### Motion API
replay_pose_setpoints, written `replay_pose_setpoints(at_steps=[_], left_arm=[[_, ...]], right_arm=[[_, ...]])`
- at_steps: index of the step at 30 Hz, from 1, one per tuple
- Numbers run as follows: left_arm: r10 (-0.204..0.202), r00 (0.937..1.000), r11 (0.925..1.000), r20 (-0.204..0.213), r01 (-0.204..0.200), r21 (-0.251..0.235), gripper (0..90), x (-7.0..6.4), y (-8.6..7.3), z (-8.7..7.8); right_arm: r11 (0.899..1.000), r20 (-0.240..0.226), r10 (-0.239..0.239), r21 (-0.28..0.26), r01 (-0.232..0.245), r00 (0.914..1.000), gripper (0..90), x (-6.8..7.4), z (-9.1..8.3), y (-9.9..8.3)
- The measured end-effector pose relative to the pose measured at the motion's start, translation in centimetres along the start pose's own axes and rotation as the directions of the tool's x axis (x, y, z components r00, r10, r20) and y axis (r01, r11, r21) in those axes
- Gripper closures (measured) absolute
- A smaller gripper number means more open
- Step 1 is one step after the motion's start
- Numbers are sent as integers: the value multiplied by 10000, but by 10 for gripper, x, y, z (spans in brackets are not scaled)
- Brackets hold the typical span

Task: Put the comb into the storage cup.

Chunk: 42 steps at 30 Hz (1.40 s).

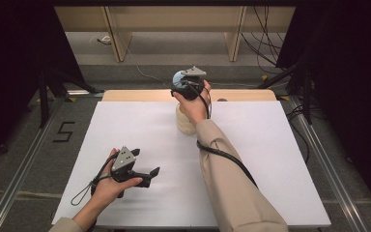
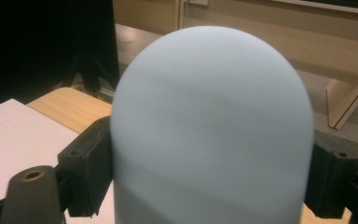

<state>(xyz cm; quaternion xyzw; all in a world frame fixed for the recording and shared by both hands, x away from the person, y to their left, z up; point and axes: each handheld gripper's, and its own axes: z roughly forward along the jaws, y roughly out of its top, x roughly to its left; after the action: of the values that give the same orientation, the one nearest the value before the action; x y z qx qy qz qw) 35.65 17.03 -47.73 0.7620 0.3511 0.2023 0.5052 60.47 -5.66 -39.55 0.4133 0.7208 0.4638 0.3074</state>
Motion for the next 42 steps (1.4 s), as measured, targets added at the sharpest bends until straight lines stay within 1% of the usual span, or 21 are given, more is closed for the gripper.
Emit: replay_pose_setpoints(at_steps=[3,6,10,14,19,23,28,30,34,38,42], left_arm=[[9,10000,10000,9,-9,12,0,-1,0,0],[0,10000,10000,22,0,15,0,-1,0,0],[-7,10000,10000,34,7,29,0,0,0,1],[-4,10000,10000,42,4,37,0,-1,0,1],[-19,10000,10000,37,19,30,0,-1,0,1],[-16,10000,10000,27,16,47,0,-1,-1,1],[-10,10000,10000,27,10,53,0,-2,-1,1],[-16,10000,10000,31,16,52,0,-1,-1,2],[-14,10000,10000,12,14,61,0,-1,-1,1],[-22,10000,10000,-14,22,77,0,-1,-1,1],[-19,10000,10000,5,19,95,0,-1,-1,1]], right_arm=[[9998,-74,104,151,-102,9999,157,-2,0,-1],[9995,-101,124,295,-121,9999,156,-4,0,-2],[9992,-114,217,349,-213,9997,152,-8,-2,-3],[9988,-116,233,443,-228,9997,153,-8,-5,-4],[9986,-145,369,395,-363,9992,148,-8,-10,-6],[9979,-302,549,356,-538,9980,143,-10,-16,-7],[9972,-304,710,264,-702,9970,139,-15,-23,-5],[9974,-316,702,193,-697,9970,136,-16,-27,-4],[9969,-450,765,226,-755,9961,126,-17,-32,-4],[9955,-509,915,288,-901,9945,124,-20,-37,-5],[9951,-547,939,361,-920,9941,123,-22,-40,-5]])
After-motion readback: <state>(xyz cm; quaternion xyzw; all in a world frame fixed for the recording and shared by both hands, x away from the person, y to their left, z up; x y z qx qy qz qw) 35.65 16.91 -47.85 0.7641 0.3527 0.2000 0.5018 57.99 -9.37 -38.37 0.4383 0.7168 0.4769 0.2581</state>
